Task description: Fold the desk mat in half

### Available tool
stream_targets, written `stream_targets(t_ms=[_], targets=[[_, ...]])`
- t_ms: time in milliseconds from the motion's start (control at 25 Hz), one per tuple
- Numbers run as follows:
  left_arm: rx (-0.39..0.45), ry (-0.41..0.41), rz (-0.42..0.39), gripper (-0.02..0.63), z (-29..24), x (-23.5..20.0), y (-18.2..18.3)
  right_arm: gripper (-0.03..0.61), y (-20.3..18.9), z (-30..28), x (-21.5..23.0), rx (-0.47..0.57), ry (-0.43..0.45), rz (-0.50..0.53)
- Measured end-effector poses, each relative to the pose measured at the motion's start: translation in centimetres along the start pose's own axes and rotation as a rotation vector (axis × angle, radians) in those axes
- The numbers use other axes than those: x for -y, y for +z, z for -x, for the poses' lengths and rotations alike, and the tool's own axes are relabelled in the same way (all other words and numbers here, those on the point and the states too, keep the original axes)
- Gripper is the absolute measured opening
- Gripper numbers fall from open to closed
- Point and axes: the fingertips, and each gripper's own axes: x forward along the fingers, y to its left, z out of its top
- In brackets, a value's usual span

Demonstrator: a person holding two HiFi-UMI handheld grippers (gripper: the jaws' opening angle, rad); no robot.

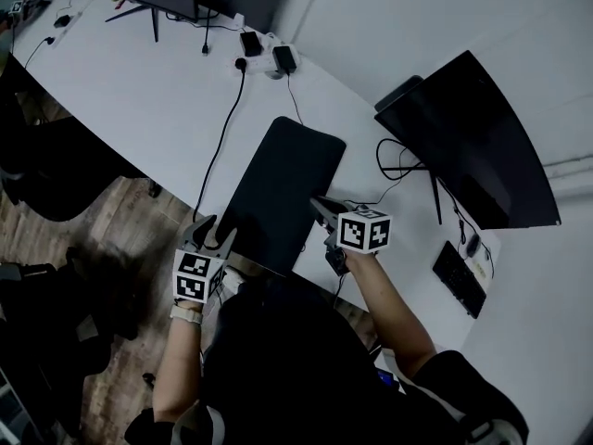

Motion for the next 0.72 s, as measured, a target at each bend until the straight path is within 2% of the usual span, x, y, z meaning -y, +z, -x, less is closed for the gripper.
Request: stream_targets(t_ms=[160,400,600,720], targets=[[0.047,-0.02,-0.015,0.172,-0.8,1.1,4.0,0.021,1.9,2.6,0.6,0.068,-0.002,-0.011],[0.072,-0.064,-0.008,0.111,-2.4,3.4,9.1,0.021,4.2,6.7,2.1,0.145,-0.014,-0.024],[0.101,-0.106,-0.035,0.044,-3.4,5.3,13.0,0.021,5.6,9.9,2.9,0.208,-0.032,-0.033],[0.114,-0.136,-0.047,0.025,-3.6,6.8,14.8,0.021,6.2,11.9,3.2,0.248,-0.045,-0.038]])
